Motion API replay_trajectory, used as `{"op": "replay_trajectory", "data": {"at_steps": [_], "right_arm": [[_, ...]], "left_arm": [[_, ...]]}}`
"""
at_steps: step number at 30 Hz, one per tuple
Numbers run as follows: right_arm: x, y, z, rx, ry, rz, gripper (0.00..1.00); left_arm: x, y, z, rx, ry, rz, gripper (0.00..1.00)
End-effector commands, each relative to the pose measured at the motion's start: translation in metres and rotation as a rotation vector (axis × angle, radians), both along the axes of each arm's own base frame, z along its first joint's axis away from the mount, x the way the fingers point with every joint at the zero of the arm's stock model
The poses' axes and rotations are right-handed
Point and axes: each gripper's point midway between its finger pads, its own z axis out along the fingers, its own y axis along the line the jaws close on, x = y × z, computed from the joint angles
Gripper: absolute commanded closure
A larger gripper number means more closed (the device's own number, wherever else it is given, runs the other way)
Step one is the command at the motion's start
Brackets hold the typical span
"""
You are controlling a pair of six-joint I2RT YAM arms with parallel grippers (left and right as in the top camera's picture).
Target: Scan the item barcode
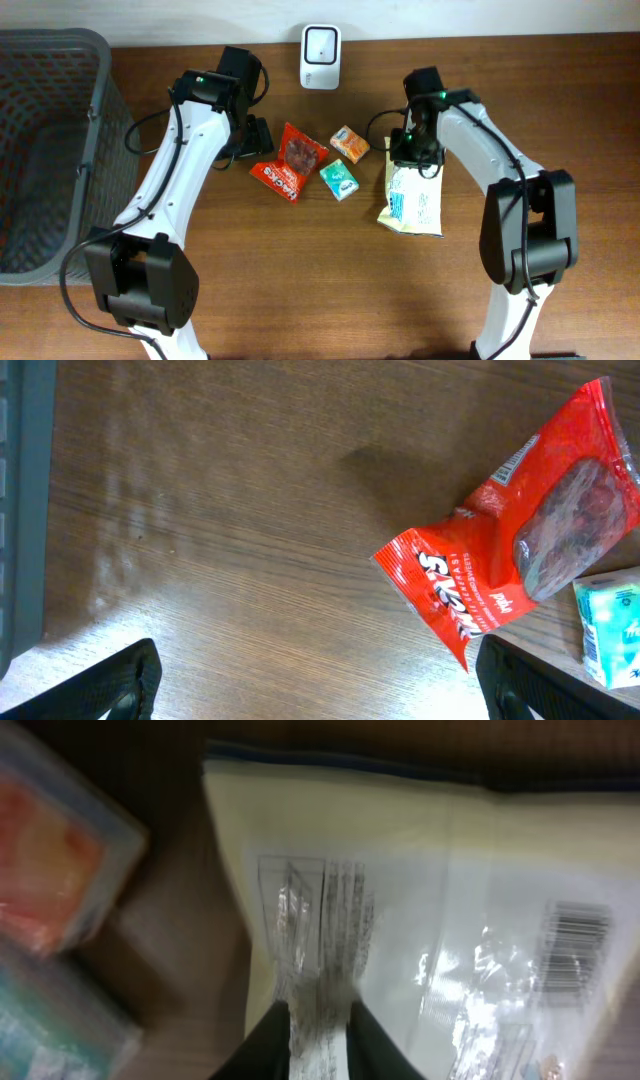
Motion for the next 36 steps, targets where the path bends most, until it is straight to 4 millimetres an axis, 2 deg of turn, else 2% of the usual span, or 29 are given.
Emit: {"op": "replay_trajectory", "data": {"at_steps": [1, 3, 4, 5, 6, 7, 8, 9, 10, 11, 13, 14, 17, 18, 19, 21, 23, 24, 28, 30, 31, 32, 34, 36], "right_arm": [[0.005, -0.008, -0.027, -0.03, -0.056, -0.03, 0.79], [0.023, -0.015, -0.007, -0.039, -0.105, -0.037, 0.78], [0.03, -0.02, 0.009, -0.037, -0.116, -0.05, 0.78], [0.037, -0.027, 0.033, -0.038, -0.114, -0.068, 0.75], [0.036, -0.031, 0.048, -0.04, -0.1, -0.076, 0.72], [0.03, -0.033, 0.066, -0.031, -0.064, -0.079, 0.7], [0.012, -0.029, 0.08, -0.011, 0.01, -0.072, 0.58], [-0.01, -0.024, 0.082, 0.003, 0.101, -0.061, 0.47], [-0.037, -0.023, 0.079, -0.012, 0.209, -0.052, 0.31], [-0.059, -0.018, 0.073, -0.028, 0.294, -0.033, 0.31], [-0.078, -0.003, 0.054, -0.048, 0.35, 0.017, 0.33], [-0.082, 0.006, 0.043, -0.053, 0.354, 0.043, 0.39], [-0.095, 0.023, 0.016, -0.068, 0.368, 0.042, 0.42], [-0.099, 0.027, 0.004, -0.07, 0.366, 0.034, 0.46], [-0.101, 0.031, -0.012, -0.068, 0.352, -0.012, 0.56], [-0.105, 0.052, -0.037, 0.026, 0.332, -0.025, 0.64], [-0.112, 0.082, -0.032, 0.162, 0.355, 0.021, 0.91], [-0.11, 0.085, -0.025, 0.182, 0.352, 0.039, 0.93], [-0.087, 0.073, 0.039, 0.182, 0.326, 0.124, 0.93], [-0.07, 0.045, 0.059, 0.068, 0.27, 0.112, 0.88], [-0.054, 0.013, 0.062, -0.07, 0.214, 0.079, 0.73], [-0.049, -0.005, 0.059, -0.131, 0.203, 0.054, 0.59], [-0.054, -0.018, 0.05, -0.135, 0.233, -0.001, 0.48], [-0.059, -0.02, 0.035, -0.137, 0.25, -0.01, 0.48]], "left_arm": [[0.0, 0.002, -0.001, 0.0, 0.006, -0.007, 0.01], [0.0, 0.002, -0.001, 0.0, 0.006, -0.007, 0.01], [0.0, 0.002, -0.001, 0.0, 0.006, -0.007, 0.01], [0.0, 0.002, -0.001, 0.0, 0.006, -0.007, 0.01], [0.0, 0.002, -0.001, 0.0, 0.006, -0.007, 0.01], [0.0, 0.002, -0.001, 0.0, 0.006, -0.007, 0.01], [0.0, 0.002, -0.001, 0.0, 0.006, -0.007, 0.01], [0.0, 0.002, -0.001, 0.0, 0.006, -0.007, 0.01], [0.0, 0.002, -0.001, 0.0, 0.006, -0.007, 0.01], [0.0, 0.002, -0.001, 0.0, 0.006, -0.007, 0.01], [0.0, 0.002, -0.001, 0.0, 0.006, -0.007, 0.01], [0.0, 0.002, -0.001, 0.0, 0.006, -0.007, 0.01], [0.0, 0.002, -0.001, 0.0, 0.006, -0.007, 0.01], [0.0, 0.002, -0.001, 0.0, 0.006, -0.007, 0.01], [0.0, 0.002, -0.001, 0.0, 0.006, -0.007, 0.01], [0.0, 0.002, -0.001, 0.0, 0.006, -0.007, 0.01], [0.0, 0.002, -0.001, 0.0, 0.006, -0.007, 0.01], [0.0, 0.002, -0.001, 0.0, 0.006, -0.007, 0.01], [0.0, 0.002, -0.001, 0.0, 0.006, -0.007, 0.01], [0.0, 0.002, -0.001, 0.0, 0.006, -0.007, 0.01], [0.0, 0.002, -0.001, 0.0, 0.006, -0.007, 0.01], [0.0, 0.002, -0.001, 0.0, 0.006, -0.007, 0.01], [0.0, 0.002, -0.001, 0.0, 0.006, -0.007, 0.01], [0.0, 0.002, -0.001, 0.0, 0.006, -0.007, 0.01]]}}
